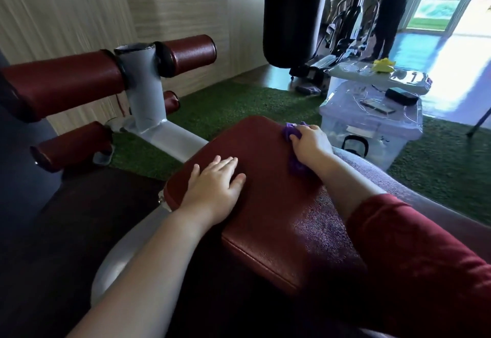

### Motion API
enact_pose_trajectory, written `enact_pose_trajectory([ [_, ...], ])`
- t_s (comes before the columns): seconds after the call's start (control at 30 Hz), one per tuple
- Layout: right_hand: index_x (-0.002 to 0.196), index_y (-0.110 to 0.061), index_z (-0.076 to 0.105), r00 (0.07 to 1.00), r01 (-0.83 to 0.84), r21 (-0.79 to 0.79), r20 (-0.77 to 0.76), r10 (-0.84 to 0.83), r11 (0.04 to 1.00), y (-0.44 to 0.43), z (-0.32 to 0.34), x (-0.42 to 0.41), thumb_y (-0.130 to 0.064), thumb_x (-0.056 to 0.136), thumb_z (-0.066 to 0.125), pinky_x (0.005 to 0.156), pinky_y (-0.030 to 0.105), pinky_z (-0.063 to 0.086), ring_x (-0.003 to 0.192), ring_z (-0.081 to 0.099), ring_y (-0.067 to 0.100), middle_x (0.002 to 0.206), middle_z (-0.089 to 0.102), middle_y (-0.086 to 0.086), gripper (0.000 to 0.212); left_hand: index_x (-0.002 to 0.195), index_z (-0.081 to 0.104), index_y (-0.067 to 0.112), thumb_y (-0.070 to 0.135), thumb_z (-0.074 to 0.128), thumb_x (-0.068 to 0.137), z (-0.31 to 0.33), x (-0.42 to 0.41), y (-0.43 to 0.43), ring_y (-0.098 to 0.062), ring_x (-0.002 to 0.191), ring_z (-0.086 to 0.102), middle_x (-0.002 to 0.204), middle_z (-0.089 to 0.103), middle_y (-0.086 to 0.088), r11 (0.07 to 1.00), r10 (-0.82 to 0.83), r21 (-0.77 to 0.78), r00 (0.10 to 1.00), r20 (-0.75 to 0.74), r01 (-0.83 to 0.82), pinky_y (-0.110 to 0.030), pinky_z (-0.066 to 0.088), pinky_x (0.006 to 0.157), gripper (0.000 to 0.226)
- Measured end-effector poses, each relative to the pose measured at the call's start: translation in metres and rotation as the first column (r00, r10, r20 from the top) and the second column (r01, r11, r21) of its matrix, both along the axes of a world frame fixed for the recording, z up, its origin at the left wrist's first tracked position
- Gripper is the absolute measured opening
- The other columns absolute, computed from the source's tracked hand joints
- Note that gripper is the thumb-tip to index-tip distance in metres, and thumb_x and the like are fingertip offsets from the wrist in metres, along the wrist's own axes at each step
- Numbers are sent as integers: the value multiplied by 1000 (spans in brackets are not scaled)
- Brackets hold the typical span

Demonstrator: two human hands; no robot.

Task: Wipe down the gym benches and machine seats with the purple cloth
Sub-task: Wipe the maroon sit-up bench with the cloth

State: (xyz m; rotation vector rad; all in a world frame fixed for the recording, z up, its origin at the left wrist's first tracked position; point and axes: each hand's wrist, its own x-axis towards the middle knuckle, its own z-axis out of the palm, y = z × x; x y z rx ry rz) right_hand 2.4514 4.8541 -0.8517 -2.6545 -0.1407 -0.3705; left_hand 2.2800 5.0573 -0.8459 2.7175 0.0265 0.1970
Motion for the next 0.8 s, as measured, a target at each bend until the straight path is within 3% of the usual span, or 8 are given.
enact_pose_trajectory([
  [0.3,128,-25,57,965,251,31,-86,-248,968,-138,-18,-54,-38,90,54,97,33,41,116,52,32,128,54,14,41,149,30,23,49,33,98,-2,-5,-4,-11,146,14,156,28,8,991,40,131,999,-32,-35,-43,1,118,57],
  [0.43,129,-24,55,948,297,20,-127,-292,955,-134,-10,-61,-37,91,52,98,32,39,118,50,33,130,51,14,40,149,31,24,48,30,99,0,-4,-8,-12,146,15,156,28,8,983,65,178,996,-64,-53,-45,2,118,55],
  [0.53,127,-22,58,999,5,18,-49,-4,1000,-87,-3,-94,-33,90,57,102,30,37,123,48,28,134,52,10,39,149,31,24,46,27,100,7,-5,-16,-14,146,16,155,30,3,992,91,95,990,-105,-81,-47,0,118,54],
  [0.63,125,-23,59,931,-363,-27,16,364,931,-30,-8,-162,-33,89,57,104,30,38,122,50,24,132,55,6,38,149,31,25,44,26,102,16,-14,-25,-17,144,22,154,33,-1,990,79,-105,991,-106,-90,-45,-2,119,51],
  [0.7,128,-26,55,899,-435,-27,37,436,900,-8,-13,-204,-37,91,54,106,32,37,125,47,22,135,52,2,39,149,32,24,43,27,102,21,-21,-27,-20,143,24,153,36,-1,976,74,-198,993,-96,-92,-43,2,119,51],
  [0.8,124,-27,59,887,-459,27,75,456,888,-23,-15,-214,-36,89,57,106,30,37,123,49,19,133,54,0,36,149,32,23,45,29,101,23,-25,-30,-20,143,25,153,34,-1,987,62,-137,990,-130,-80,-43,1,119,53],
])
